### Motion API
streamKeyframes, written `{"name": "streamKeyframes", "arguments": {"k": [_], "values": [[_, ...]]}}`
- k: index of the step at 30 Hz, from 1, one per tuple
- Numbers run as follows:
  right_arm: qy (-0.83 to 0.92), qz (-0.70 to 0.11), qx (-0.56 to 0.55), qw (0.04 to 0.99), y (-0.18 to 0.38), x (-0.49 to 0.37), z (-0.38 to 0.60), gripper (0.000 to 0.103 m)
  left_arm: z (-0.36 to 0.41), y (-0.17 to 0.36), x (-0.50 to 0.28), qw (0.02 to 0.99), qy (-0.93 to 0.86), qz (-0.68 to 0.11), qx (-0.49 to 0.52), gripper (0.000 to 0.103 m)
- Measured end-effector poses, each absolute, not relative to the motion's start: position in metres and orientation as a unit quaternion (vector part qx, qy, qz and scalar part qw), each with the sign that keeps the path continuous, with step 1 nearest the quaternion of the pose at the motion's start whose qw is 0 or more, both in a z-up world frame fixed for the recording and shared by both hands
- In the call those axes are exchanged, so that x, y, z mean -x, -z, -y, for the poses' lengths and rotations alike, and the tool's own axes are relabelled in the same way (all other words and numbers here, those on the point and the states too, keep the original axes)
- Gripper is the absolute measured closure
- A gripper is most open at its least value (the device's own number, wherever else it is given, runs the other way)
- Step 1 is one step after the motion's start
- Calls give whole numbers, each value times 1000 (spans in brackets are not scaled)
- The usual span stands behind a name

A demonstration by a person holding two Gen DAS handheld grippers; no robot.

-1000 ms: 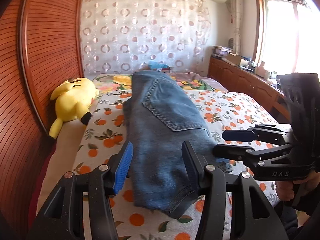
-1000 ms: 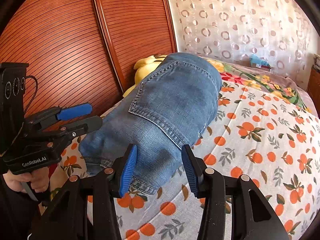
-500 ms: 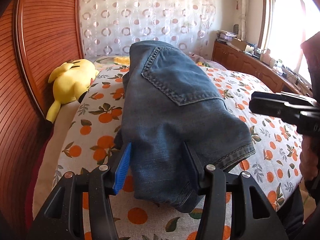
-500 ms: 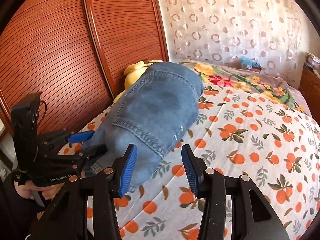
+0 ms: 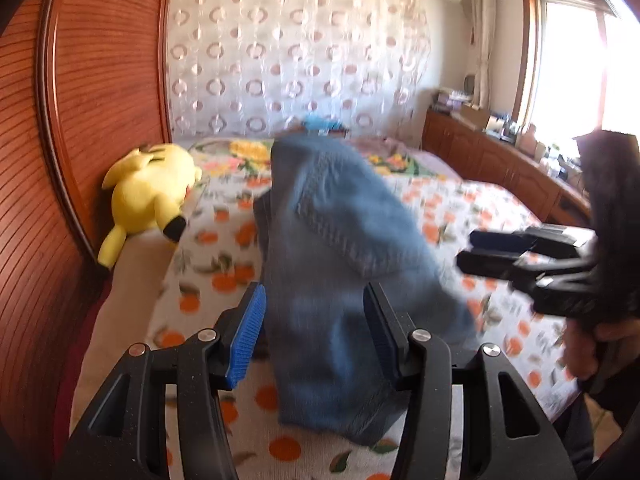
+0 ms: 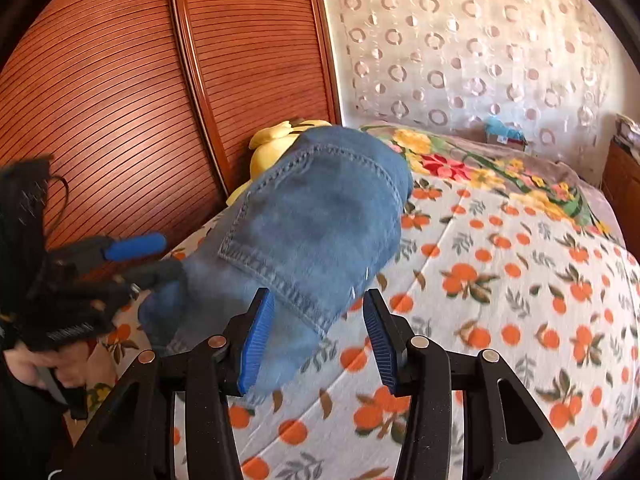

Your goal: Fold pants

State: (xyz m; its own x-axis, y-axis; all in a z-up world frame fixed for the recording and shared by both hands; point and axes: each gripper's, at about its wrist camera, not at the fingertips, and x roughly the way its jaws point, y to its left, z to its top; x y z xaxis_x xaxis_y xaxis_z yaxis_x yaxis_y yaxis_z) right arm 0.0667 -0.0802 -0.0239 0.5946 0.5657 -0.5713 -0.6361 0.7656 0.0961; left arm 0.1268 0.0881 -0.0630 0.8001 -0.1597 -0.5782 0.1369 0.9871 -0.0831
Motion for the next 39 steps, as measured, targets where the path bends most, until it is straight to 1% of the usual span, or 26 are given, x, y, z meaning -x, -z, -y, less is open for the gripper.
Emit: {"name": "streamKeyframes", "arguments": {"k": [4,7,11,13,15,17,20,23,27,30,34,39], "values": [[-343,-290,66,891,14,-93,76,55,-88,47,-148,950,84,-299,19,51],[-351,-278,73,891,5,-120,70,55,-88,47,-166,949,84,-302,16,51],[-362,-282,80,885,2,-165,58,55,-92,50,-192,947,79,-311,13,51],[-373,-289,79,878,5,-186,52,61,-93,47,-207,947,81,-311,9,51],[-382,-299,77,871,9,-208,46,62,-94,43,-222,946,87,-311,8,51],[-396,-312,72,861,16,-226,39,68,-96,39,-239,947,88,-310,4,51],[-415,-331,69,845,25,-252,26,69,-102,36,-253,947,85,-311,7,51],[-433,-340,78,831,33,-266,11,69,-111,39,-265,945,83,-315,21,52],[-439,-344,85,826,42,-283,6,69,-115,50,-281,940,78,-332,28,55],[-441,-342,70,827,39,-288,15,69,-112,66,-295,931,69,-359,8,58],[-414,-329,76,845,34,-278,26,69,-109,85,-307,922,57,-382,-24,58],[-403,-340,92,845,46,-277,24,69,-113,96,-311,915,57,-398,-33,58]]}}
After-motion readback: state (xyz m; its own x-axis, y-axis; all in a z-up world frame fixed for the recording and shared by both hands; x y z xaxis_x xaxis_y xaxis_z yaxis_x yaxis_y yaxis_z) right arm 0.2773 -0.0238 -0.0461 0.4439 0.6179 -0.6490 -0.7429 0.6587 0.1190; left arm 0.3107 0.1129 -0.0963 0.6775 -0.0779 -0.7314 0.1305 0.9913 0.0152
